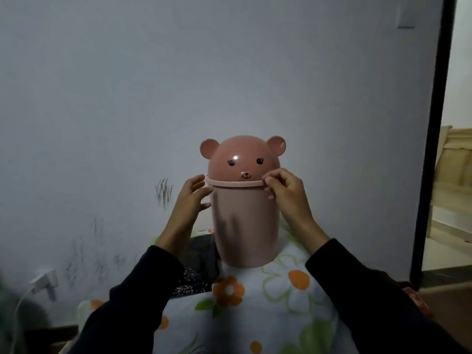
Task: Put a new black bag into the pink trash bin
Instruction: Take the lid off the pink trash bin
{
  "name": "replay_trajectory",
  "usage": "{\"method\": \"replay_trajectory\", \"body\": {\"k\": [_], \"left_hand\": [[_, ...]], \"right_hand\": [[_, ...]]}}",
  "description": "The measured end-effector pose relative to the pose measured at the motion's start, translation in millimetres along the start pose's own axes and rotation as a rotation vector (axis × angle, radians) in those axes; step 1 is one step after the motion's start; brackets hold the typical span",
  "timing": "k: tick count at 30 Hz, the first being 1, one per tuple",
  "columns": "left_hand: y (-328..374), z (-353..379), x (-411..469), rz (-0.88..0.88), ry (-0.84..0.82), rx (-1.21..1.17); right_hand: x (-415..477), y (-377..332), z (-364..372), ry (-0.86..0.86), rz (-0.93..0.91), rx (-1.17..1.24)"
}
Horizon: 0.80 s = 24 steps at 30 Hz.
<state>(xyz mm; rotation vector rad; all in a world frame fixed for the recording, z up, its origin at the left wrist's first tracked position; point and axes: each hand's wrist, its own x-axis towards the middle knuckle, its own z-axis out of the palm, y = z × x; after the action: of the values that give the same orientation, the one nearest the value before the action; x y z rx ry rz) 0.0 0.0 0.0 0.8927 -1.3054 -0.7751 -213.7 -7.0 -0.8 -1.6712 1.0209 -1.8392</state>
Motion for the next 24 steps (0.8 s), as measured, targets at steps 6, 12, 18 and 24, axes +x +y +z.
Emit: {"method": "replay_trajectory", "body": {"k": [6, 12, 18, 24], "left_hand": [[-1, -4, 15, -0.013, 0.010, 0.088], [-1, 3, 18, 0.032, -0.042, 0.111], [5, 16, 15, 0.053, -0.113, 0.150], [-3, 13, 26, 0.038, -0.069, 0.204]], "right_hand": [[16, 15, -7, 0.144, 0.013, -0.154], [31, 28, -11, 0.090, 0.006, -0.196], [38, 32, -4, -0.030, 0.160, -0.219], [41, 33, -4, -0.049, 0.175, -0.255]]}}
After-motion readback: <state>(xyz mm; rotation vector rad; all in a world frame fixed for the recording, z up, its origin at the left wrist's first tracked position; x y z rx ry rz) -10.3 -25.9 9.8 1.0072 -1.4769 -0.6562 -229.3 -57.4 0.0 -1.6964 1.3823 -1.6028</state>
